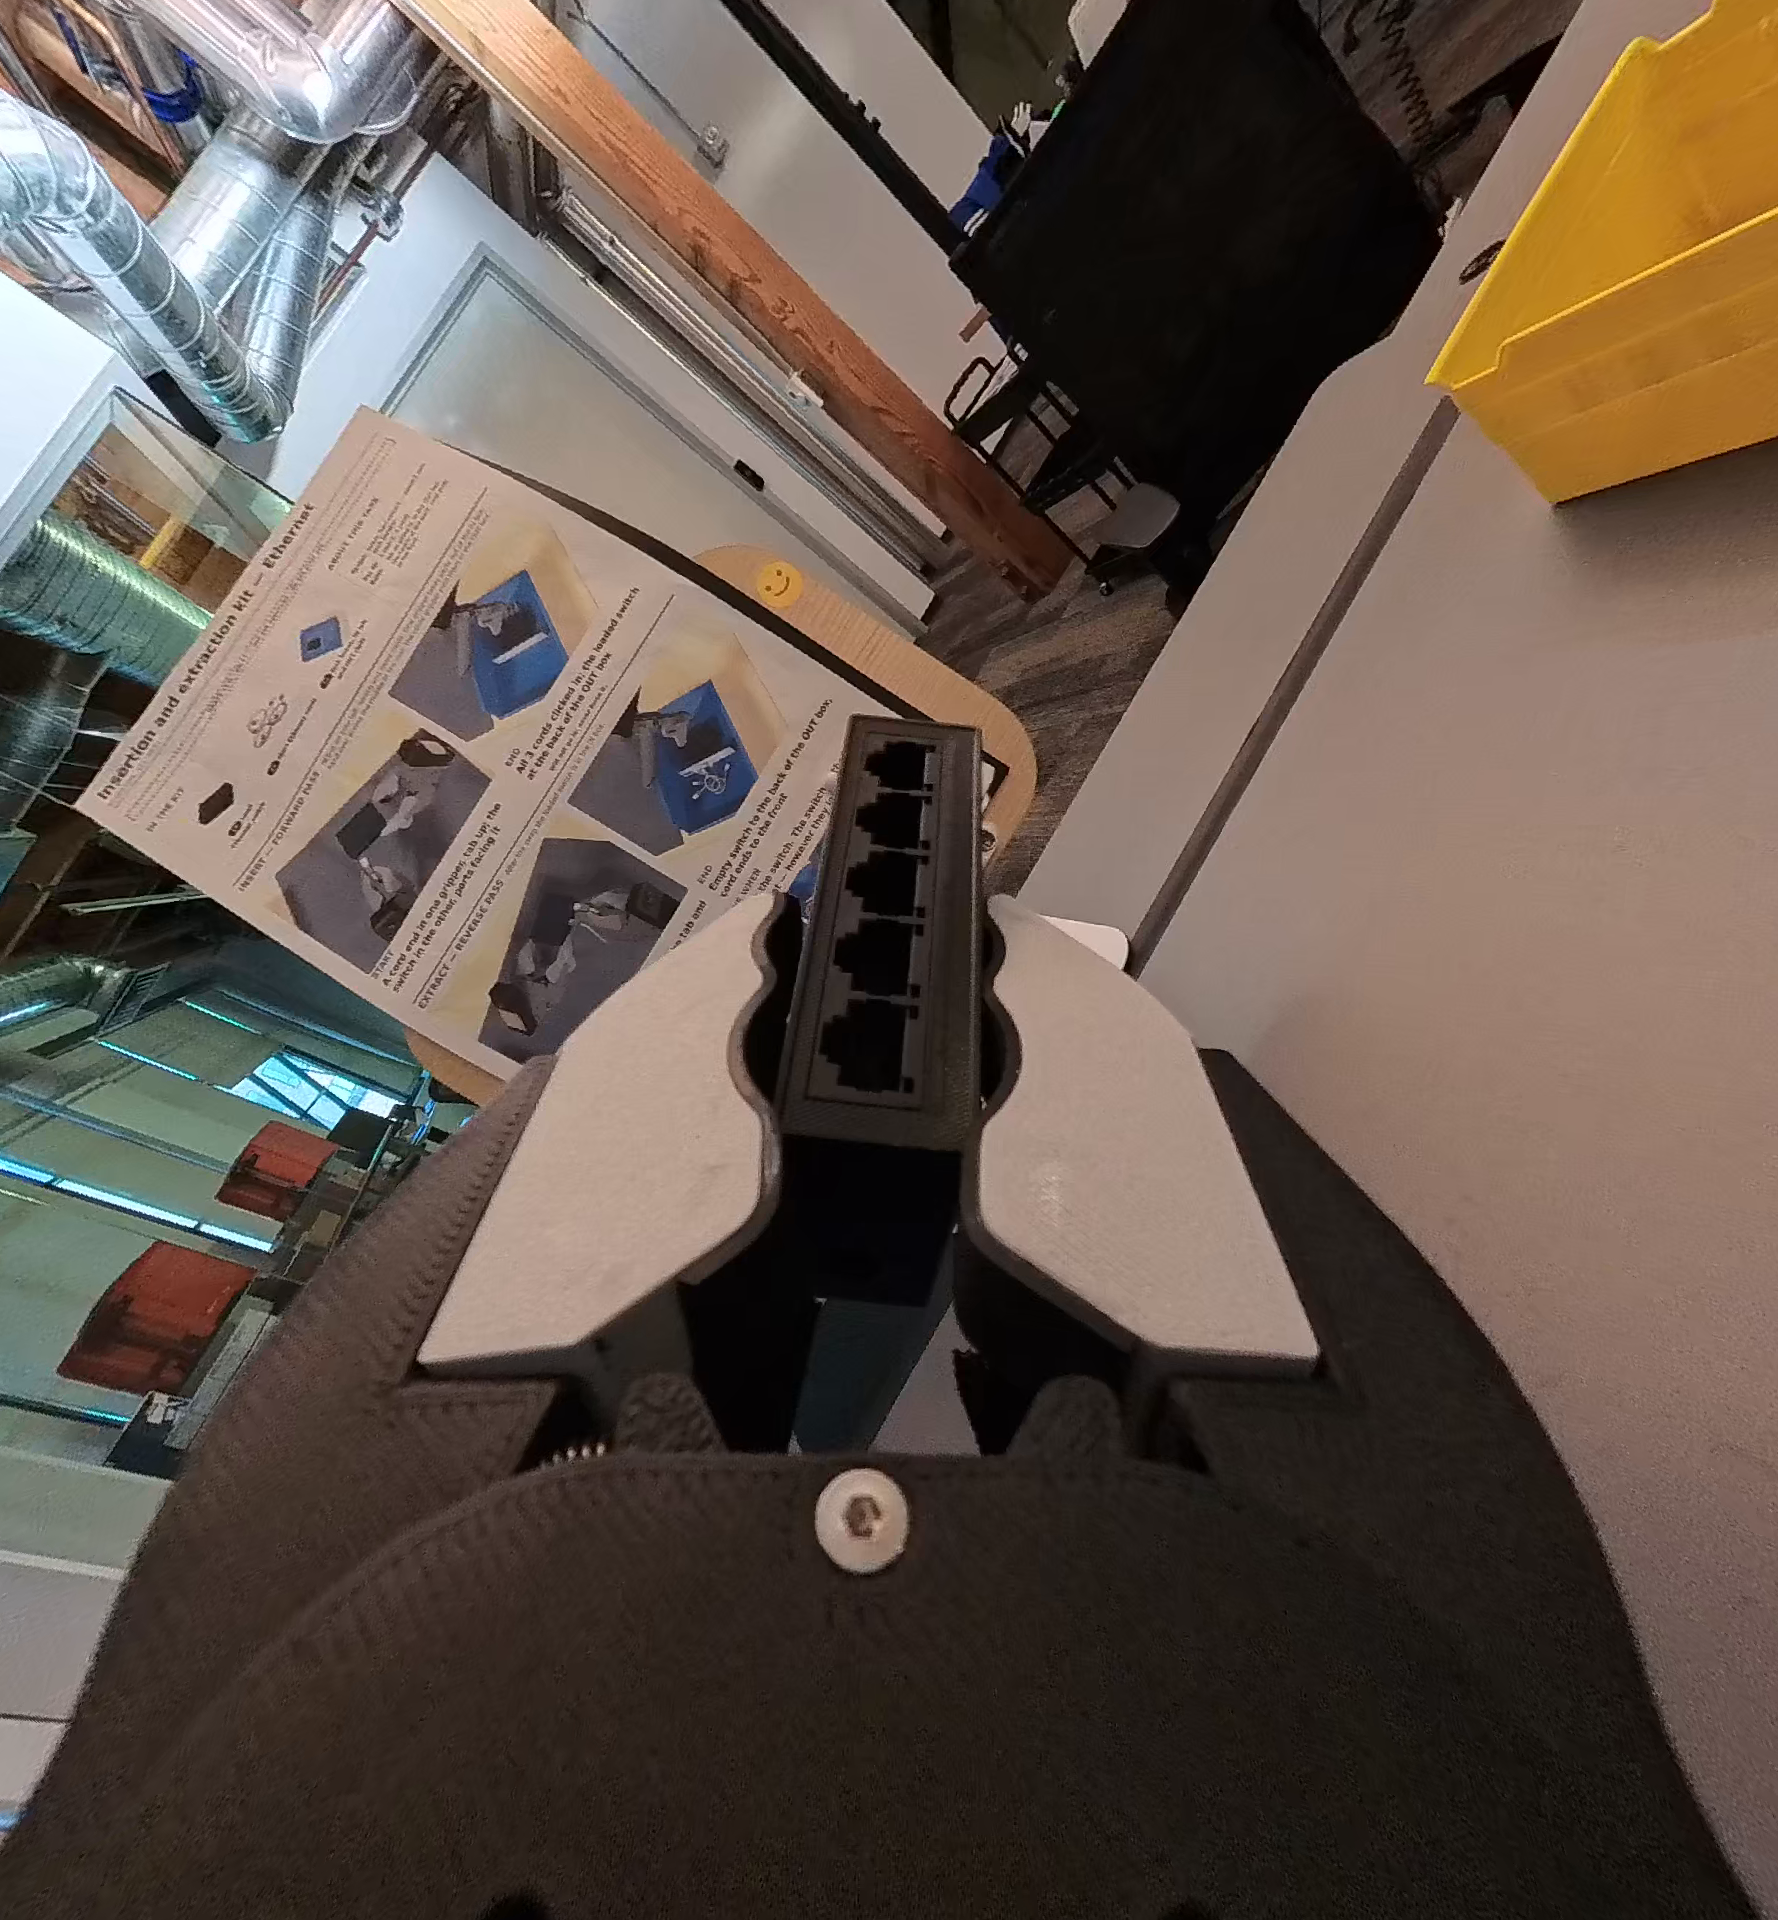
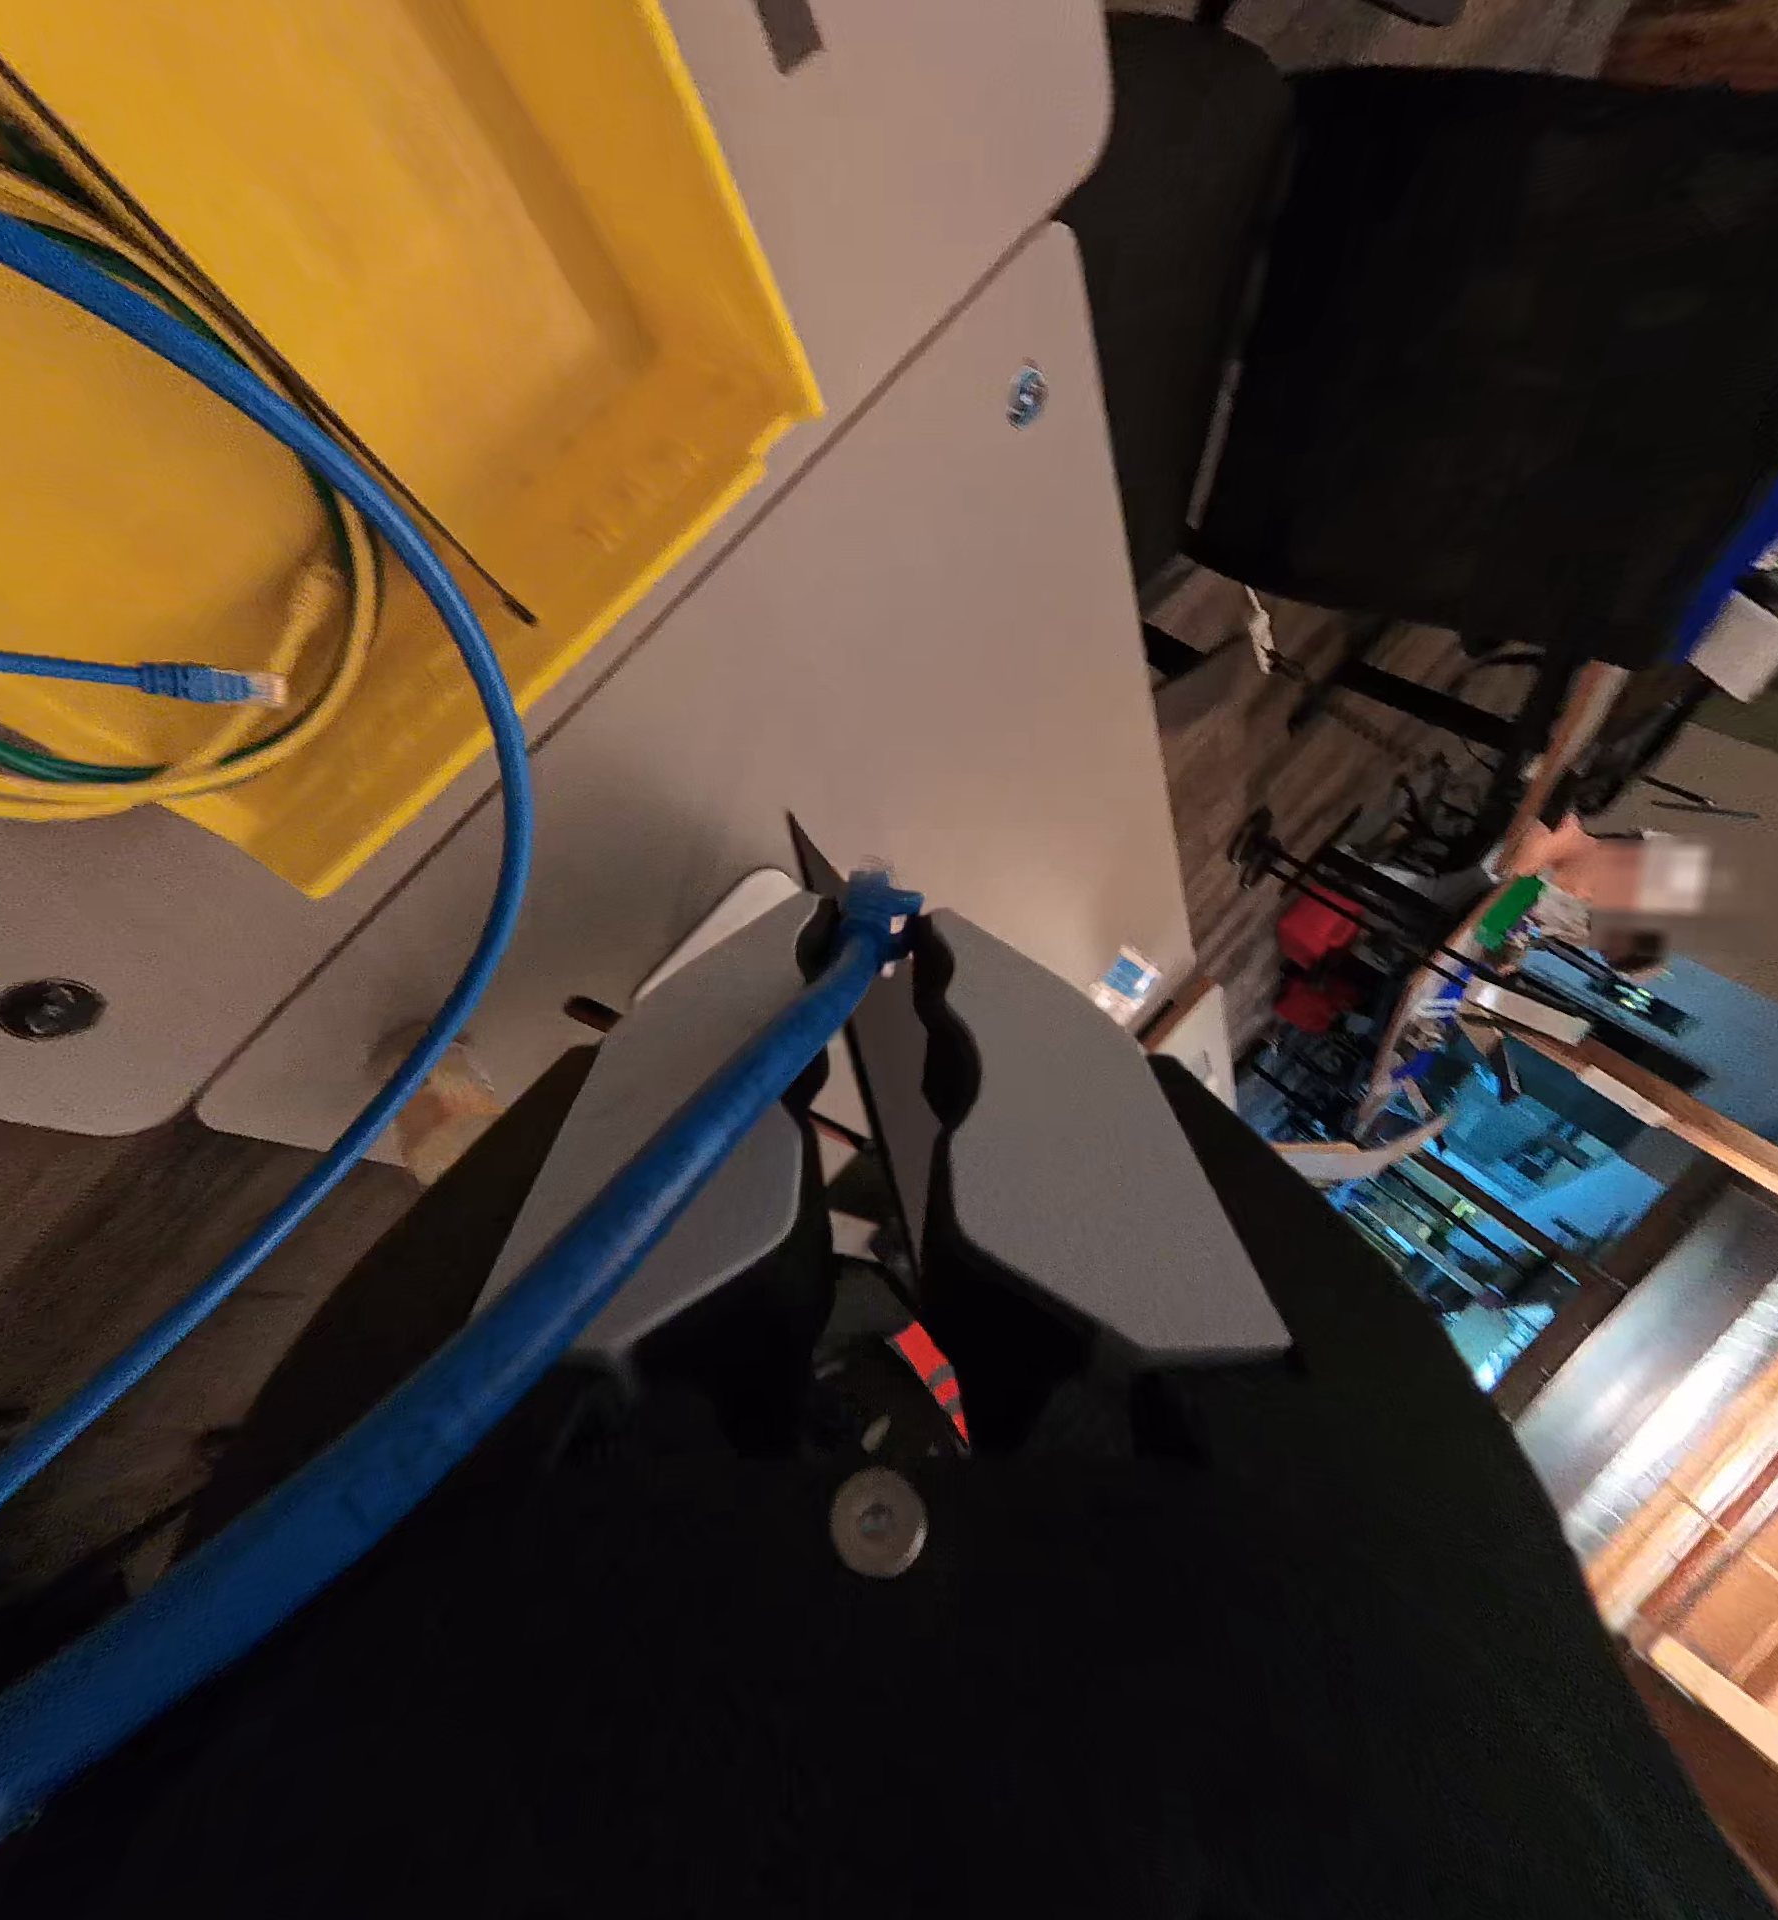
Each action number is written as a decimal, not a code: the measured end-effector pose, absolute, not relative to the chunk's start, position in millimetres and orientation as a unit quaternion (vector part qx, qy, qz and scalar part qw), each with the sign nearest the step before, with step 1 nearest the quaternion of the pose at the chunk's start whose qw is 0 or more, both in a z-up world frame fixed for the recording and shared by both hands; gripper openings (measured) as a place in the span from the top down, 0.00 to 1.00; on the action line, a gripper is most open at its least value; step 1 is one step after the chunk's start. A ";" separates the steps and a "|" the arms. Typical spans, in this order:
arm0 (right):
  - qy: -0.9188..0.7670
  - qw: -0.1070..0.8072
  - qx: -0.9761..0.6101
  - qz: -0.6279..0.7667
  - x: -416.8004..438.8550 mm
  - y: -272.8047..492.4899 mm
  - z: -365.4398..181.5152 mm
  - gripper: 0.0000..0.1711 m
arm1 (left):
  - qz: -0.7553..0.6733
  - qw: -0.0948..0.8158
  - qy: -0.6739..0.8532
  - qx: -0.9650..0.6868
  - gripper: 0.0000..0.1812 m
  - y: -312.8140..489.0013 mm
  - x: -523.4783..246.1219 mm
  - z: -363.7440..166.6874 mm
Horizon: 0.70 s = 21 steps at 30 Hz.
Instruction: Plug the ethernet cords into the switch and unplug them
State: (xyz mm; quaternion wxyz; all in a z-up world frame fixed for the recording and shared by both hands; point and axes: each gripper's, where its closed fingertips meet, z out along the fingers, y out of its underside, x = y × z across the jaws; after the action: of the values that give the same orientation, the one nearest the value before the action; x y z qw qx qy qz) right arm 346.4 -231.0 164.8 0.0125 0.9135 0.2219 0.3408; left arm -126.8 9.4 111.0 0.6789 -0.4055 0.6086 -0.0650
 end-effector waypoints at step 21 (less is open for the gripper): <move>0.160 0.050 0.971 0.173 317.0 -259.6 -87.6 0.91 | -0.074 0.677 0.614 -0.399 0.83 0.7 -123.6 111.4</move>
State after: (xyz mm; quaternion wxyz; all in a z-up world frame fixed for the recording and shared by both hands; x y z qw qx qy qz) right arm 317.0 -259.6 -87.6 0.0503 0.9706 0.1597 0.1729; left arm -123.6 0.7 111.4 0.6769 -0.3988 0.6142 -0.0744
